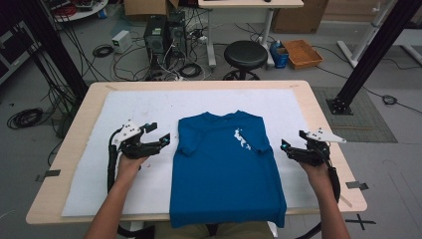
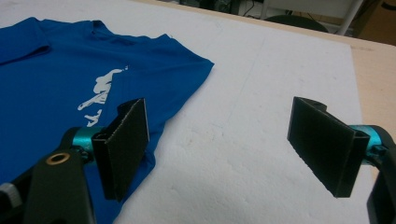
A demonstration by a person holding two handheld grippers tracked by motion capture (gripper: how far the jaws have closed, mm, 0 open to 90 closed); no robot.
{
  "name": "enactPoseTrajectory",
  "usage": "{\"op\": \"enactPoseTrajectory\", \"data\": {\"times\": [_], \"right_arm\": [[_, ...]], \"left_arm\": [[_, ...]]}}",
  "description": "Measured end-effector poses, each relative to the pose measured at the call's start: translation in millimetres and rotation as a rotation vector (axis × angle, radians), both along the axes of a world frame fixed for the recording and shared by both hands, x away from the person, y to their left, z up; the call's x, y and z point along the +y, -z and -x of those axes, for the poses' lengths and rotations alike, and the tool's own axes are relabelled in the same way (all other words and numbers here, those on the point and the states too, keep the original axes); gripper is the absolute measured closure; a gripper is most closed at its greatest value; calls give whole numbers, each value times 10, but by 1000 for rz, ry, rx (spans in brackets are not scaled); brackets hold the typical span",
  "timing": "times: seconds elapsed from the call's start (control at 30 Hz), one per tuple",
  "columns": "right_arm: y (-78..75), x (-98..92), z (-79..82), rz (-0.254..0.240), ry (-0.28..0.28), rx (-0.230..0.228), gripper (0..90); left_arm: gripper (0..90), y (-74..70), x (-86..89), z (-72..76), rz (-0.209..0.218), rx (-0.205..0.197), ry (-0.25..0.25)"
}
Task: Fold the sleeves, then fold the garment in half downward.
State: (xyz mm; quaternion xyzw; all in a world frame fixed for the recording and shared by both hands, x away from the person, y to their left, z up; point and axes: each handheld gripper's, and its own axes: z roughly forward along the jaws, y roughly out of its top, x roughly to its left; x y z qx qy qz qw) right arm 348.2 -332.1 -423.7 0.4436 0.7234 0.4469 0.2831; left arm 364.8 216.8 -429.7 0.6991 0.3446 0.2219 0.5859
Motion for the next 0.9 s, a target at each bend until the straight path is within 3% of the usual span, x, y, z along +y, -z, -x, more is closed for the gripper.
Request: {"op": "enactPoseTrajectory", "data": {"times": [0.13,0.37,0.73,0.9], "right_arm": [[-7,17,-2,1,1,-5,202],[-2,43,0,1,-8,0,202],[16,27,-6,-3,-6,8,202],[27,49,-18,1,-4,14,202]], "left_arm": [[258,14,36,9,25,12,-5],[258,23,16,34,-15,6,-31],[259,49,15,-4,2,17,-46],[258,64,39,-31,20,42,-64]]}}
